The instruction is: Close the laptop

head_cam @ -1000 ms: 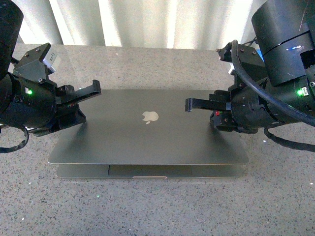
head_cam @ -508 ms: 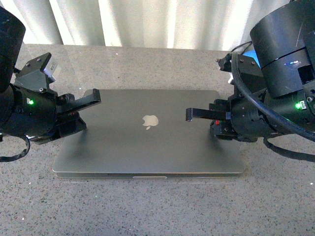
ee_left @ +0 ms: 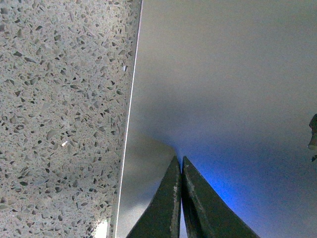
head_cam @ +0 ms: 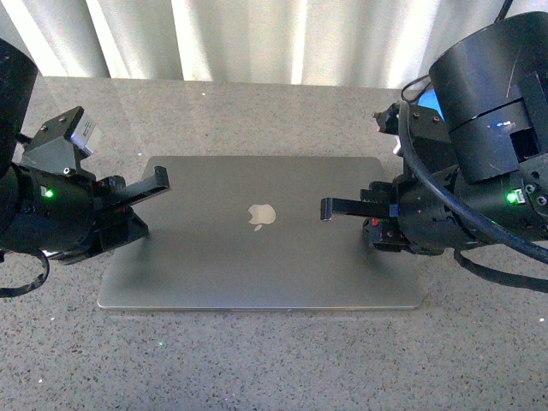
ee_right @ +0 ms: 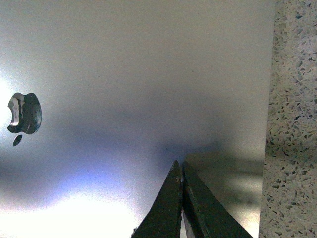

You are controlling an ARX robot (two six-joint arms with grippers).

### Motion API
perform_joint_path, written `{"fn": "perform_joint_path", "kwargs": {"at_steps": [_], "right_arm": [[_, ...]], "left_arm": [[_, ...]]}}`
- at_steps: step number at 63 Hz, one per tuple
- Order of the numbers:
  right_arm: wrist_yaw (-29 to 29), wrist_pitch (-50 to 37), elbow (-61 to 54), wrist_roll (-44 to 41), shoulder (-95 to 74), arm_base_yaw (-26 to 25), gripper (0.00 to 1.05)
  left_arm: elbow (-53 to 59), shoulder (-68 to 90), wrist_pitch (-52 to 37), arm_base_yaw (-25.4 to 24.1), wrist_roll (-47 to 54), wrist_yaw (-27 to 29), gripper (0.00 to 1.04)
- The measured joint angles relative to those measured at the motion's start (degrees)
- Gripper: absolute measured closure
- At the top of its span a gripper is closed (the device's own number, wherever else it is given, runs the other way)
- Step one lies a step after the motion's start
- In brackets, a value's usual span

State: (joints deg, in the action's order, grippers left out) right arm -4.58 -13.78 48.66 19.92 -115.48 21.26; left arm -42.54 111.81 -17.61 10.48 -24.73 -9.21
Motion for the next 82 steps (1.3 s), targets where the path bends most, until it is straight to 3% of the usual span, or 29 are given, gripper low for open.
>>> {"fn": "perform_joint_path", "kwargs": {"at_steps": [20, 36, 42, 61, 65, 69, 73, 78, 82], "right_arm": [[1.4, -0.4, -0.2, -0.5, 0.1, -0.3, 1.04], [13.1, -9.0, -2.1, -13.0, 4.6, -2.4, 1.01], [14.3, -10.7, -1.9, -17.9, 9.0, -3.9, 0.87], [14.6, -11.0, -1.7, -22.4, 10.5, -4.3, 0.2], [15.5, -13.1, -2.2, -22.2, 9.9, -4.3, 0.12], [19.0, -27.5, -6.0, -21.6, 8.2, -4.4, 0.2], [19.0, -43.2, -12.0, -21.3, 7.4, -5.4, 0.31], [18.0, -56.6, -19.0, -21.1, 9.6, -7.1, 0.45], [17.0, -60.4, -22.5, -21.0, 13.6, -8.2, 0.55]], "left_arm": [[0.7, -0.1, -1.2, -0.4, -0.9, 0.0, 1.01], [4.3, -6.3, -10.8, -2.8, 1.0, 7.0, 1.0], [4.0, -10.8, -14.3, -3.9, 1.8, 8.6, 0.85], [4.3, -11.0, -15.1, -3.9, 2.6, 9.2, 0.18], [7.3, -8.5, -27.3, -3.8, 7.1, 13.2, 0.25], [12.3, -6.8, -43.0, -3.9, 14.0, 14.8, 0.36], [17.4, -7.5, -53.9, -4.2, 18.1, 14.7, 0.46], [20.7, -11.2, -59.2, -5.0, 21.1, 14.4, 0.59], [23.1, -15.1, -59.6, -5.7, 22.2, 14.4, 0.7]]}}
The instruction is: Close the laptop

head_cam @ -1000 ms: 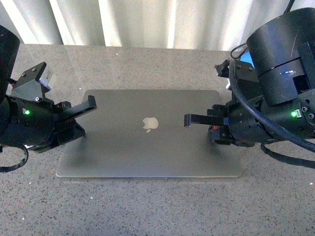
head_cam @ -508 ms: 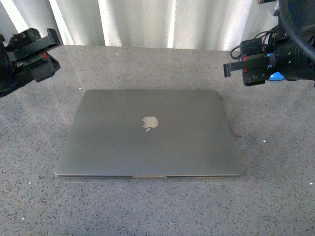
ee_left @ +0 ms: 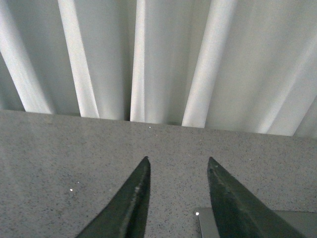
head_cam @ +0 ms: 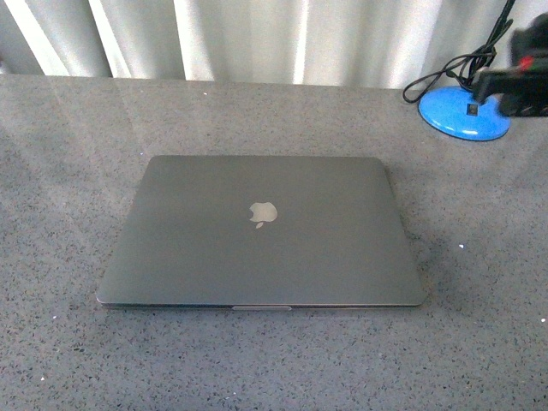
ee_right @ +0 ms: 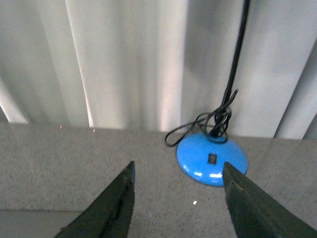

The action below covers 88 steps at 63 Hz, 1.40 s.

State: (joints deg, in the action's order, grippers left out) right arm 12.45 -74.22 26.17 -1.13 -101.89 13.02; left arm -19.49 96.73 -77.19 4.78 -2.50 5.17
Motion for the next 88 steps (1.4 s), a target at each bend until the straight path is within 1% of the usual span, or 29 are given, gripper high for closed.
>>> {"fn": "perform_joint_path", "kwargs": {"at_steps": [6, 11, 15, 17, 18, 24, 27, 30, 34, 42, 46, 52, 71, 88], "right_arm": [[-1.4, -0.5, -4.3, 0.1, 5.4, -1.7, 0.71], [-2.8, 0.1, -8.5, 0.1, 9.2, -3.2, 0.87], [-3.7, 0.9, -10.9, 0.1, 12.0, -4.0, 0.98], [-4.1, 1.3, -12.0, 0.1, 13.6, -4.4, 1.03], [-4.5, 1.6, -12.7, 0.0, 14.7, -4.6, 1.04], [-5.6, 3.3, -15.4, 0.3, 19.3, -5.7, 1.04], [-6.0, 6.6, -16.3, 0.3, 22.5, -6.3, 1.04], [-6.6, 10.3, -17.0, 0.3, 26.6, -6.8, 1.04], [-7.1, 12.5, -18.1, 0.4, 30.8, -7.4, 1.04], [-8.1, 16.2, -20.6, 0.5, 37.6, -8.5, 1.04], [-11.8, 18.6, -21.7, 0.5, 40.7, -11.1, 1.04], [-12.1, 22.0, -22.9, 0.5, 45.6, -12.7, 1.04], [-12.4, 33.7, -24.9, 0.5, 59.9, -12.9, 1.04], [-12.4, 43.5, -25.0, 0.5, 70.8, -12.9, 1.04]], "left_arm": [[3.9, -4.6, 1.0, -0.3, 1.0, -1.1, 0.88], [6.7, -8.1, 2.5, -0.7, 1.4, -1.7, 1.02], [8.5, -11.3, 3.8, -1.4, 1.7, -2.2, 1.01], [9.4, -12.9, 4.5, -2.5, 1.7, -3.8, 1.01], [9.9, -14.0, 5.0, -3.1, 1.8, -4.6, 1.01], [12.2, -19.2, 7.9, -4.5, 1.9, -4.8, 1.01], [13.0, -21.3, 9.2, -4.7, 2.0, -4.9, 1.01], [13.4, -25.1, 13.6, -4.7, 2.0, -5.0, 1.01], [13.9, -30.8, 18.6, -4.7, 2.0, -5.0, 1.01], [15.6, -38.4, 23.2, -4.7, 2.1, -5.0, 1.01], [16.4, -41.4, 25.8, -4.7, 2.1, -5.0, 1.01], [17.4, -45.7, 29.1, -4.7, 2.0, -5.0, 1.01], [18.4, -59.9, 41.2, -4.7, 2.1, -5.1, 1.01], [18.4, -69.4, 50.1, -4.7, 2.1, -5.1, 1.01]]}}
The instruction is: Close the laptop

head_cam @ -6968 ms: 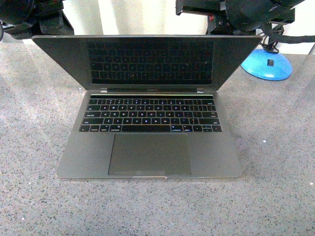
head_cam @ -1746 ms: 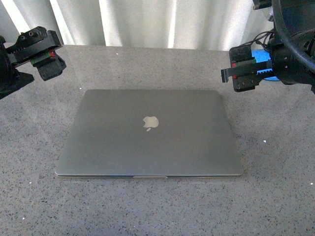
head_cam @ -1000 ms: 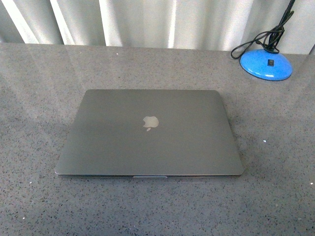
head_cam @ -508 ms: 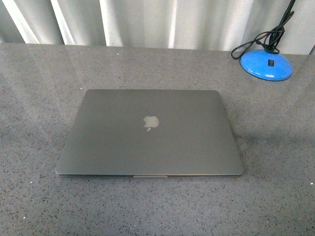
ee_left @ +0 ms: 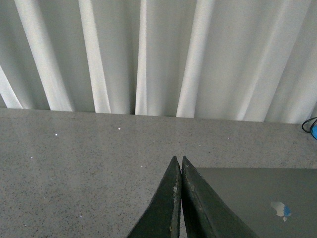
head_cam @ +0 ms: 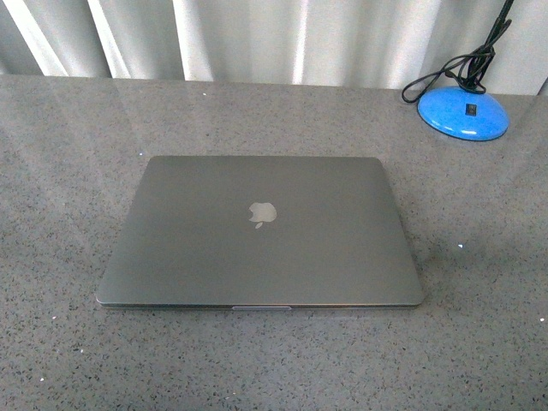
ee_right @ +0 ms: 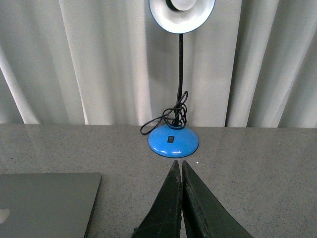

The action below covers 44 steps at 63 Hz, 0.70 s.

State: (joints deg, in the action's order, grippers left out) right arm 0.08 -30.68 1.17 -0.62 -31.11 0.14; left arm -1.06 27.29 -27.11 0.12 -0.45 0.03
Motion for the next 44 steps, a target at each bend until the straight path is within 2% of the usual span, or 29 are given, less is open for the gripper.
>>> {"fn": "perform_joint_path", "kwargs": {"at_steps": [25, 44], "right_arm": [[0.0, 12.5, 0.0, 0.0, 13.1, 0.0, 1.04], [0.0, 18.8, 0.0, 0.0, 19.4, 0.0, 1.04]], "left_arm": [[0.0, -11.6, 11.2, 0.0, 0.0, 0.0, 1.01], [0.0, -17.2, 16.8, 0.0, 0.0, 0.0, 1.01]]}}
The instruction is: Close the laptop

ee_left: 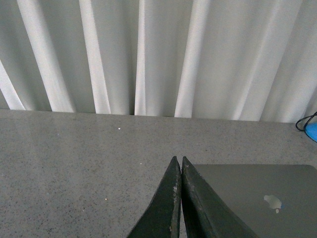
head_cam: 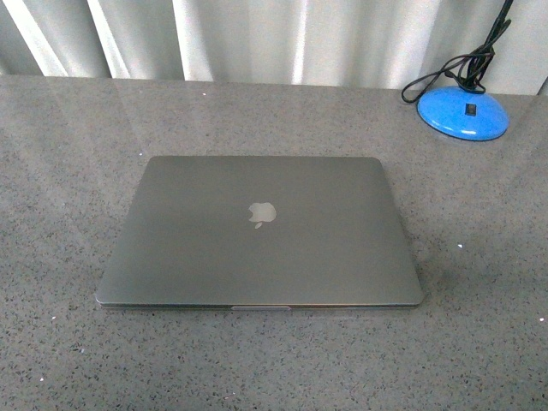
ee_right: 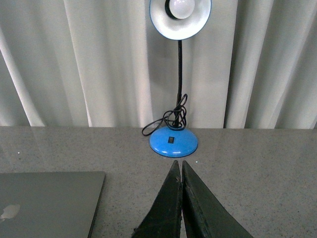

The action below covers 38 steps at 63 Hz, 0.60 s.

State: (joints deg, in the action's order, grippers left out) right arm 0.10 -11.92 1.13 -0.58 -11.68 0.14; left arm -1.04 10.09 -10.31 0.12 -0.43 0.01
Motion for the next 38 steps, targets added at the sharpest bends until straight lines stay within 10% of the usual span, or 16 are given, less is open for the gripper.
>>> {"fn": "perform_joint_path", "kwargs": {"at_steps": [24, 38], "right_arm": [[0.0, 11.8, 0.0, 0.4, 11.4, 0.0, 1.04], [0.0, 11.8, 0.0, 0.4, 11.4, 0.0, 0.53]], "left_arm": [[0.0, -9.9, 10.3, 0.0, 0.0, 0.0, 1.01], [0.0, -9.9, 10.3, 0.0, 0.0, 0.0, 0.46]]}}
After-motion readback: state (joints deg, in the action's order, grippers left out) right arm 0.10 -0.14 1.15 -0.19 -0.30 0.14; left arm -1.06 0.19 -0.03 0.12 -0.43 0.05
